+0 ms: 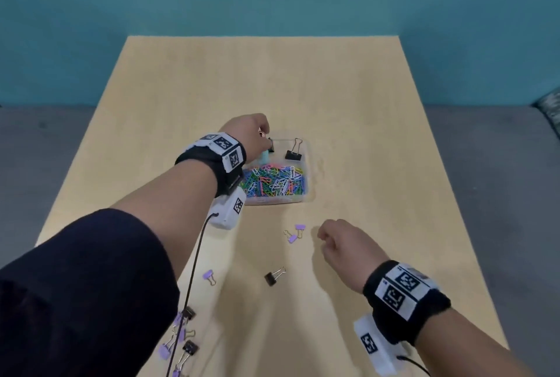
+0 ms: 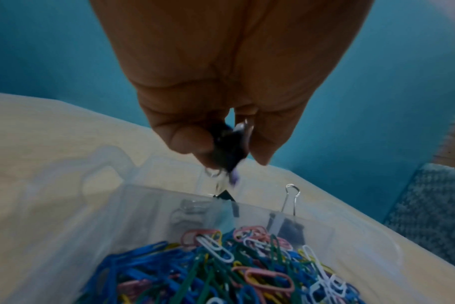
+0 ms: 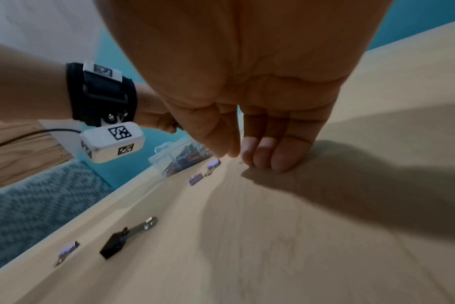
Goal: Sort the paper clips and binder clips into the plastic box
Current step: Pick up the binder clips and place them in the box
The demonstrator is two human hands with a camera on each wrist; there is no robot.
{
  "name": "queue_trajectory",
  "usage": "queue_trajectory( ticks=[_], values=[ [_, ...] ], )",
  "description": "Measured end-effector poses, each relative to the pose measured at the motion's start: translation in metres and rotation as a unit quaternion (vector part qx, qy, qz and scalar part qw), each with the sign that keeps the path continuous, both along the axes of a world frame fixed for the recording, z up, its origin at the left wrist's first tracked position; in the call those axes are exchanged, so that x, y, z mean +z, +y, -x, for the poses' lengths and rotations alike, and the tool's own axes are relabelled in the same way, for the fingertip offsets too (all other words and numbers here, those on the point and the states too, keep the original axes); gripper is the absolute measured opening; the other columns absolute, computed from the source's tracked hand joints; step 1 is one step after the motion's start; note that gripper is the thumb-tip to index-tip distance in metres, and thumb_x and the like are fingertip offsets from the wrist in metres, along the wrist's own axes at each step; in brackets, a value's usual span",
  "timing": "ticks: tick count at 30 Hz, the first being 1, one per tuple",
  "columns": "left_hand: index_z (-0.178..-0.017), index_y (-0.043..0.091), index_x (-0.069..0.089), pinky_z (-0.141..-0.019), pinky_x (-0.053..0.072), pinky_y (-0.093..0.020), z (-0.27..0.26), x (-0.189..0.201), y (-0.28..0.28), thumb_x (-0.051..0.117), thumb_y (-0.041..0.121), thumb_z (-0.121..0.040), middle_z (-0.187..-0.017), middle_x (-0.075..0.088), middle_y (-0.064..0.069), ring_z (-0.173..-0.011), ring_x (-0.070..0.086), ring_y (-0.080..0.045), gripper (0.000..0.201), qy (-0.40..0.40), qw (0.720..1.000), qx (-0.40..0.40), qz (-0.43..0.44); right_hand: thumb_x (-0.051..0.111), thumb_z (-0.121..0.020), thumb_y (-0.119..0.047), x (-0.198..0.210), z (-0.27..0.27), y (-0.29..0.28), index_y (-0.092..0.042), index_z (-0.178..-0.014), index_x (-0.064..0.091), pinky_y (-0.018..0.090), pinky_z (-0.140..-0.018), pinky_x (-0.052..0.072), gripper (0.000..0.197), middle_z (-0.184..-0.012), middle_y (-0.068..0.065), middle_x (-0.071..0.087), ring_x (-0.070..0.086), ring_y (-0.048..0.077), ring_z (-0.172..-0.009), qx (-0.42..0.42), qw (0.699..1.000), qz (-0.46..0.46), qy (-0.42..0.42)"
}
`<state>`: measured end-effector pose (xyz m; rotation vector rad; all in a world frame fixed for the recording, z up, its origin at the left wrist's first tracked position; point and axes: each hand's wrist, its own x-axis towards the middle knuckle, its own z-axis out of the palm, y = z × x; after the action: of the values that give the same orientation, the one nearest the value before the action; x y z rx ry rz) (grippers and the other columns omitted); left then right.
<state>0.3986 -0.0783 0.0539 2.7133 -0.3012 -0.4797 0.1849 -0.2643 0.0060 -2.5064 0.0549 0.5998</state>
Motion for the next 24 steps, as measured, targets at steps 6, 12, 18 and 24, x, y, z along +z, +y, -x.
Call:
queue_trajectory(
  ticks=[6, 12, 18, 24],
  values=[
    [-0.113, 0.025, 0.060, -0.077, 0.042, -0.030, 0.029, 0.005, 0.029, 0.061, 0.039, -0.084, -0.112, 0.056, -0.003, -0.092, 0.058, -0.020, 0.033, -0.076, 0.994, 0.044, 0.062, 0.050, -0.089, -0.014, -0.005, -0.017, 0.012, -0.022, -0.119, 0.050, 0.037, -0.079, 0.044, 0.032, -0.105, 0.000, 0.049, 0.051, 0.023, -0.092, 0.087, 0.994, 0.009, -0.067],
    [-0.094, 0.024, 0.063, -0.069, 0.043, -0.029, 0.120, 0.006, 0.109, 0.059, 0.031, -0.086, -0.088, 0.064, 0.005, -0.079, 0.060, -0.015, 0.011, -0.039, 0.983, 0.158, 0.090, 0.053, -0.080, 0.003, -0.012, -0.043, 0.029, -0.019, -0.104, 0.048, 0.036, -0.065, 0.044, 0.033, -0.096, 0.003, 0.040, 0.047, 0.026, -0.080, 0.196, 0.972, 0.110, -0.070],
    [-0.081, 0.021, 0.050, -0.055, 0.042, -0.031, 0.191, -0.016, 0.120, 0.051, 0.041, -0.084, -0.071, 0.059, 0.002, -0.067, 0.056, -0.018, 0.020, 0.123, 0.983, 0.088, -0.100, 0.058, -0.087, -0.010, -0.006, -0.052, 0.034, -0.017, -0.084, 0.039, 0.033, -0.057, 0.039, 0.021, -0.093, -0.001, 0.036, 0.050, 0.022, -0.067, 0.149, 0.982, 0.113, -0.028],
    [-0.101, 0.014, 0.043, -0.063, 0.041, -0.032, 0.206, -0.031, 0.093, 0.044, 0.029, -0.091, -0.087, 0.058, -0.005, -0.080, 0.056, -0.028, 0.018, 0.101, 0.981, 0.082, -0.144, 0.059, -0.082, -0.010, 0.000, -0.041, 0.030, -0.016, -0.080, 0.047, 0.031, -0.052, 0.038, 0.014, -0.079, 0.005, 0.056, 0.052, 0.024, -0.062, -0.010, 1.000, 0.018, 0.015]
  ],
)
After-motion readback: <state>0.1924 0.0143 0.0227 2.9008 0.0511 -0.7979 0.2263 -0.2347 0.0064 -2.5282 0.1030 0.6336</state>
